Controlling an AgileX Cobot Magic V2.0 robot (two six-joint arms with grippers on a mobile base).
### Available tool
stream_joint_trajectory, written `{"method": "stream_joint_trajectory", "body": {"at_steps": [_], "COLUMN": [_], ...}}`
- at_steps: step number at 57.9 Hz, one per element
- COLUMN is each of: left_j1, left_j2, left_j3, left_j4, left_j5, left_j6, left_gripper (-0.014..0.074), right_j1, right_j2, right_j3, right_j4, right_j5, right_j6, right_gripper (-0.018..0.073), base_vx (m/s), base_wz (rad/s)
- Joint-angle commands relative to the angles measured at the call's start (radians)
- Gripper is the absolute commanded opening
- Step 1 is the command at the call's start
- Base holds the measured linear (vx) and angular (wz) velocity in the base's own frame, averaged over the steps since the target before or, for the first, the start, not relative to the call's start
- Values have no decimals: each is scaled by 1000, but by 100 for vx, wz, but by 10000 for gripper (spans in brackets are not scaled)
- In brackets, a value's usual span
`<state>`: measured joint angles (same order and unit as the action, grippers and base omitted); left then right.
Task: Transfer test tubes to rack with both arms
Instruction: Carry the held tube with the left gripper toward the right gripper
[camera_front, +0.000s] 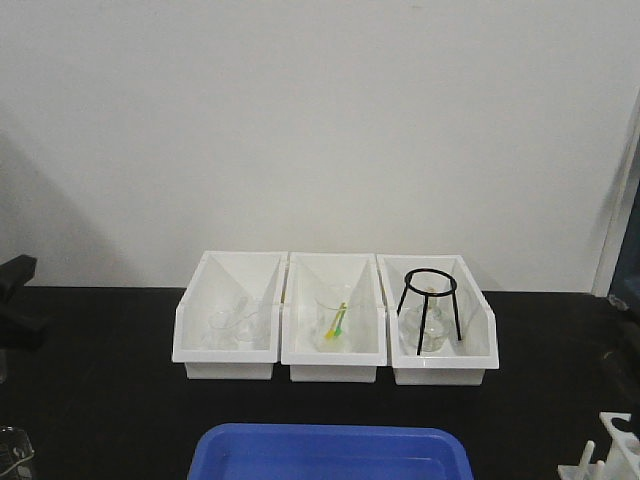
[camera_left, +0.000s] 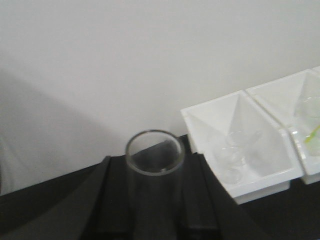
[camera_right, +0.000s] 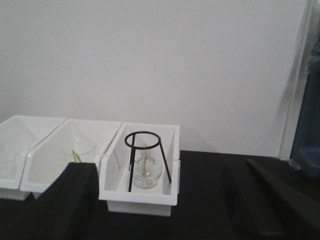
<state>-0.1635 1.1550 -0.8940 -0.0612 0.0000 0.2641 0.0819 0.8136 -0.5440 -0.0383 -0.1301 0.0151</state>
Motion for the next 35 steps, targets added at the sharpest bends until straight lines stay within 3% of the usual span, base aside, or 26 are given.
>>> {"method": "stream_joint_trajectory", "body": {"at_steps": [1,11,13,21,35], "left_j1": [-70,-234,-293,-414,-556], "left_j2": [-25,-25,-25,-25,-22], "left_j3": [-81,-120,-120,-119,-119], "left_j4": [-12,-74,-101,-119,-141], "left_j5": [-33,-41,-42,-38,-34], "left_j6": [-15,-17,-16,-18,-62], "left_gripper": [-22,-22,-22,-22,-22], "right_j1": [58,272,338,511,657], "right_j2": [43,150,185,264,356], "right_j3": [-31,-31,-31,-31,-31], "right_j4": [-13,-13,-13,-13,-12], "right_j5": [-100,-193,-231,-349,-480], "right_j6": [-1,-1,-2,-2,-3], "right_gripper": [510,471,467,468,468], "base_vx": [0,0,0,0,0], "base_wz": [0,0,0,0,0]}}
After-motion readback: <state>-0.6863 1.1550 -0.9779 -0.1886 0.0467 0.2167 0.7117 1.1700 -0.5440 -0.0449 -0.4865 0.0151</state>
